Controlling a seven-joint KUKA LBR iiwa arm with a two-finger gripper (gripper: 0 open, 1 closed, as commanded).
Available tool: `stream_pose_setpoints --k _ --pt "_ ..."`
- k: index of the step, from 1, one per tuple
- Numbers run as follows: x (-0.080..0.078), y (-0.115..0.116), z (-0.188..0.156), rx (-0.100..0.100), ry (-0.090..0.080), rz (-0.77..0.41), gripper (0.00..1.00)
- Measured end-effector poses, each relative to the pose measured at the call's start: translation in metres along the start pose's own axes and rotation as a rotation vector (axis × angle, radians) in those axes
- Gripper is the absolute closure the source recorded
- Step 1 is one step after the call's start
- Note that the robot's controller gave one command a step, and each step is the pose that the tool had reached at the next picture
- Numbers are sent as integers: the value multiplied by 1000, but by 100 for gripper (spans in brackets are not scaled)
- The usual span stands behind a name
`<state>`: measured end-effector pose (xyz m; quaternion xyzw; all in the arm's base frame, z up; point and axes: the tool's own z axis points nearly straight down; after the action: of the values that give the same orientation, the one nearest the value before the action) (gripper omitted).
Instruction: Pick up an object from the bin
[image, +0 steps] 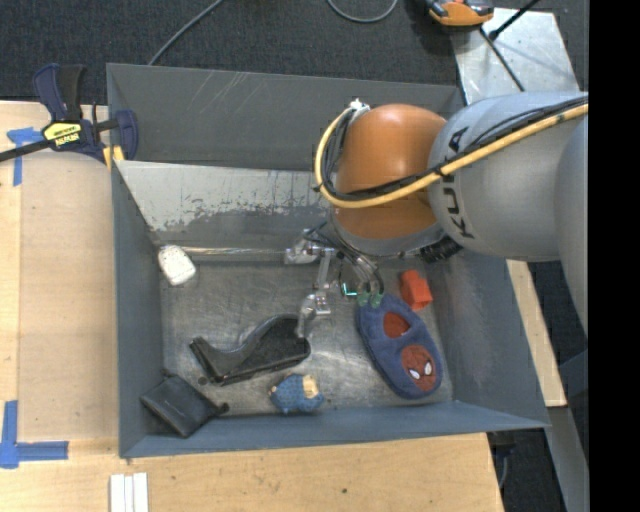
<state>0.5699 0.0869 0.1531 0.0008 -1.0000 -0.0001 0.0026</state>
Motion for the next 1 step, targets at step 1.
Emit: stream_pose_setpoints --k 1 --pt "7 8 38 0 -23 -3 0"
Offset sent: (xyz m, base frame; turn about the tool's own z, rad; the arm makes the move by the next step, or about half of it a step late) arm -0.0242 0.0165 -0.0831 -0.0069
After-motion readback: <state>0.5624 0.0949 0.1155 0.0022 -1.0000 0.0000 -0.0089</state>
